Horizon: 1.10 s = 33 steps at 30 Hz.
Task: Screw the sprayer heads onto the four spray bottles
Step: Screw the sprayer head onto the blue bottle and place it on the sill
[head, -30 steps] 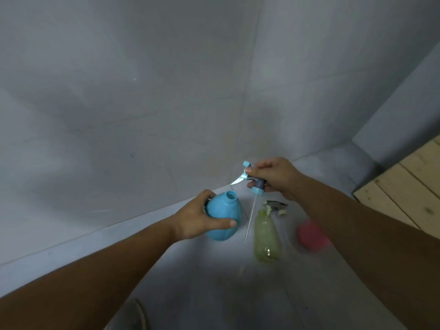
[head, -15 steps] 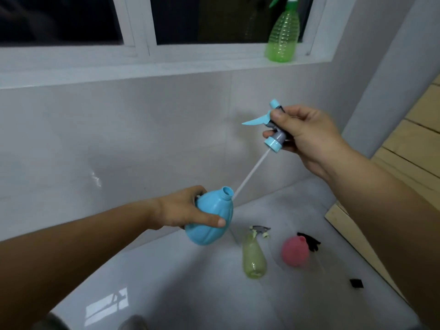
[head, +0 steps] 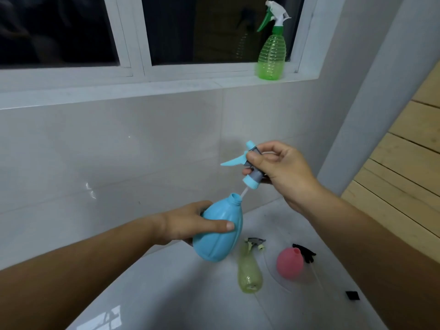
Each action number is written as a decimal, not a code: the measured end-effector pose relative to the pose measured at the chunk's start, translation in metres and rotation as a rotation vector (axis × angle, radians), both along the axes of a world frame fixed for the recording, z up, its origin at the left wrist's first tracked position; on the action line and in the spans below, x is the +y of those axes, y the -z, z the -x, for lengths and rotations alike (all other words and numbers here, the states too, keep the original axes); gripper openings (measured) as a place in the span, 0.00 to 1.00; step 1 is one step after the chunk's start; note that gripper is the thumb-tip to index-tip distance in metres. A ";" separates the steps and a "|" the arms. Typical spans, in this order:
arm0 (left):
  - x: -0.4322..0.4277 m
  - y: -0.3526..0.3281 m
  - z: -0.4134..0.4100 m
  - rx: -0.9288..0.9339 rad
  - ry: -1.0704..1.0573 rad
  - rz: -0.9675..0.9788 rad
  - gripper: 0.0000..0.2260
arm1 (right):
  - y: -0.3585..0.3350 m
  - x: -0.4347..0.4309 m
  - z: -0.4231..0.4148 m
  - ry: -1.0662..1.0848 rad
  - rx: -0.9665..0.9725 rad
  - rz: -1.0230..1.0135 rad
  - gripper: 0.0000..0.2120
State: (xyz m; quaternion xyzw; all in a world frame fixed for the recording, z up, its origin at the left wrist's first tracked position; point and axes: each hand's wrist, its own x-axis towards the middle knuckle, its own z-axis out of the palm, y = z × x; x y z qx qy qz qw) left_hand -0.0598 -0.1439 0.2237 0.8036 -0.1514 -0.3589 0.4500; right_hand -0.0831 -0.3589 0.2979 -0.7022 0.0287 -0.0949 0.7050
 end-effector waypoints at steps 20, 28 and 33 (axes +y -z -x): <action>-0.003 0.008 -0.010 0.025 0.004 0.060 0.27 | 0.029 0.003 -0.010 -0.279 0.008 0.209 0.08; 0.000 0.010 -0.011 0.019 0.009 0.032 0.32 | 0.030 -0.003 -0.010 -0.449 0.085 0.416 0.19; -0.002 0.007 -0.010 0.025 0.010 0.036 0.26 | 0.027 -0.005 -0.007 -0.491 0.102 0.481 0.23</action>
